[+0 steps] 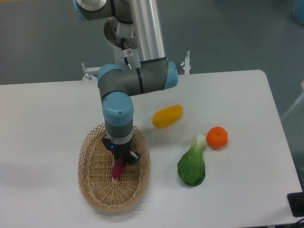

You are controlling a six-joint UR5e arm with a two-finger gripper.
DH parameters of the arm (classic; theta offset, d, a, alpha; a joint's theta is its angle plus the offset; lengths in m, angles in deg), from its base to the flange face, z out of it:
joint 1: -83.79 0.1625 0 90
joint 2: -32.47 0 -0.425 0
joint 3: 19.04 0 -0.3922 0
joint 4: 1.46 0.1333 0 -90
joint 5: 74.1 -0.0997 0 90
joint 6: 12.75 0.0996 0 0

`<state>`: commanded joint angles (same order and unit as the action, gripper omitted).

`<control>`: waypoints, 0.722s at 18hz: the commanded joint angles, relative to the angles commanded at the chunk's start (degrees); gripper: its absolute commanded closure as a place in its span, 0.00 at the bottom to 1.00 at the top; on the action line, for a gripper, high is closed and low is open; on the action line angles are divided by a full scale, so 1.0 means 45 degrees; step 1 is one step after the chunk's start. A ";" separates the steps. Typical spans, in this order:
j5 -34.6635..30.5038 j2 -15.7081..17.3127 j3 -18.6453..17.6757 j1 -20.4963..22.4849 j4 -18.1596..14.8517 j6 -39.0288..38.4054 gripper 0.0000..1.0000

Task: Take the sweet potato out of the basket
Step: 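Lower the gripper onto the purple sweet potato and close on it, then lift the sweet potato up out of the basket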

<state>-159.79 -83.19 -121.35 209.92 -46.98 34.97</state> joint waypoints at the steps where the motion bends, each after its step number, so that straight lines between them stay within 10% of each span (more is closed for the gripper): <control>1: 0.0000 0.0020 0.0020 0.0019 0.0000 0.0020 0.68; 13: 0.0097 0.1953 0.1053 0.2068 -0.1462 0.2848 0.71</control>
<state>-159.35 -74.41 -116.61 219.22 -53.56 47.79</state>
